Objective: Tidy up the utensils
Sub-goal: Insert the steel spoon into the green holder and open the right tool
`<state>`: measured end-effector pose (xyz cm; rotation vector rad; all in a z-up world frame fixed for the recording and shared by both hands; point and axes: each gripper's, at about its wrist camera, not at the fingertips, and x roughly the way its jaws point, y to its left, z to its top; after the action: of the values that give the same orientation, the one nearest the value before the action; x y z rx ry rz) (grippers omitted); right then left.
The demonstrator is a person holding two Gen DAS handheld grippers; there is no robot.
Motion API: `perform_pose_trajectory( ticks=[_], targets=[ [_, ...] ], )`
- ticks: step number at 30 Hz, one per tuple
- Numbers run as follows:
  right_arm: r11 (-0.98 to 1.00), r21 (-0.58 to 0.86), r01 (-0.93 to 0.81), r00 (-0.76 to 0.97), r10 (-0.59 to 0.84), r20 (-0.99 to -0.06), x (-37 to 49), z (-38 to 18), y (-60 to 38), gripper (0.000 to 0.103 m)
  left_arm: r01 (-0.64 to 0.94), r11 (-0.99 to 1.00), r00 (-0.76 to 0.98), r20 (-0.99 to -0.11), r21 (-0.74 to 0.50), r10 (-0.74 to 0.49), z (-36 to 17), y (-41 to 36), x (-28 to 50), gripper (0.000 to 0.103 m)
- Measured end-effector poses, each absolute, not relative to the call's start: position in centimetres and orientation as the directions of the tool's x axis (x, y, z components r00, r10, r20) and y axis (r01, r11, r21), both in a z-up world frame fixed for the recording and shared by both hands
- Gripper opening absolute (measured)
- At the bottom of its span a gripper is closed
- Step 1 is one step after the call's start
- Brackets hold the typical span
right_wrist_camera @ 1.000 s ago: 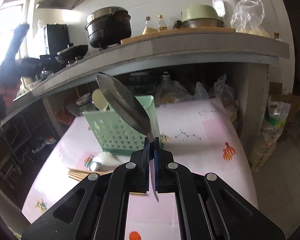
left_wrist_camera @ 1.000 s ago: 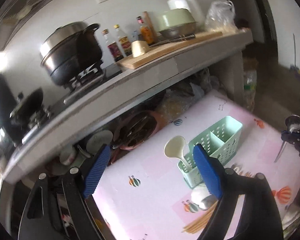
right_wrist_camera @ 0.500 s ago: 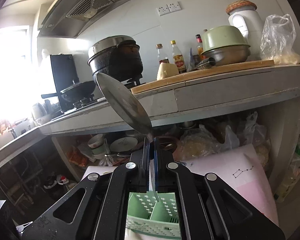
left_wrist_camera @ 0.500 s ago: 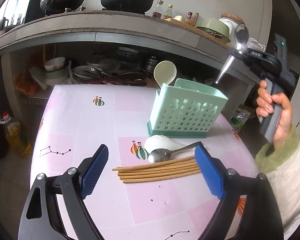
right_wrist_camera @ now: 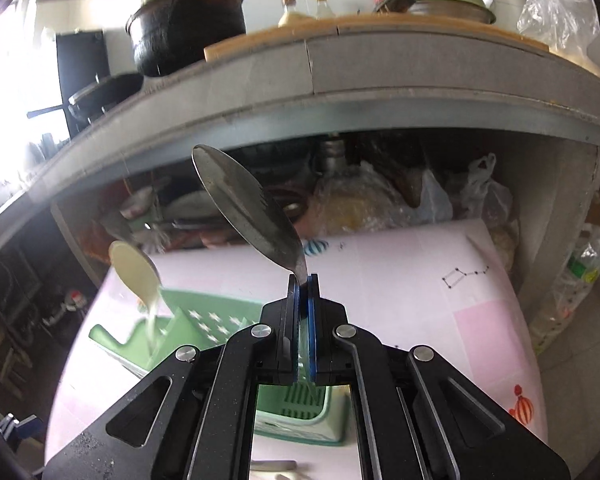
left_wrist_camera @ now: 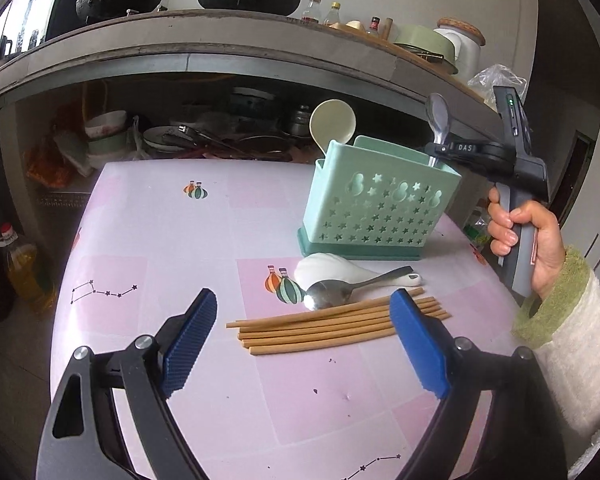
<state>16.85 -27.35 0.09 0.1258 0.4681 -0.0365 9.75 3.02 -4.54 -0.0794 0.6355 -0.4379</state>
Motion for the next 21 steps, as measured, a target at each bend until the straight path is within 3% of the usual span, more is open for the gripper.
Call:
perform_pose_trajectory(
  ticks=[2,14,21],
  targets=[
    [0.995,0.077,0.069,0.887,-0.026,-0.46,16.8,0.2,-27.0,0.007,0.354,0.912,0.715,-0.567,-0.21,-0.408,-4.8,3.4,9.9,0.086],
    [0.996,-0.031,0.083,0.867,-0.087,-0.49,15.4,0.7,-26.5,0.011,0.293,0.93,0.732,-0.574,-0.221,-0.368,-5.0,4.7,8.9,0.086],
    [0.996,-0.053,0.07,0.874,-0.087,-0.479,14.0,1.3,-26.6,0.035,0.301,0.932,0.74,-0.567,-0.204,-0.363,-4.3,4.3,8.1,0.086]
  ],
)
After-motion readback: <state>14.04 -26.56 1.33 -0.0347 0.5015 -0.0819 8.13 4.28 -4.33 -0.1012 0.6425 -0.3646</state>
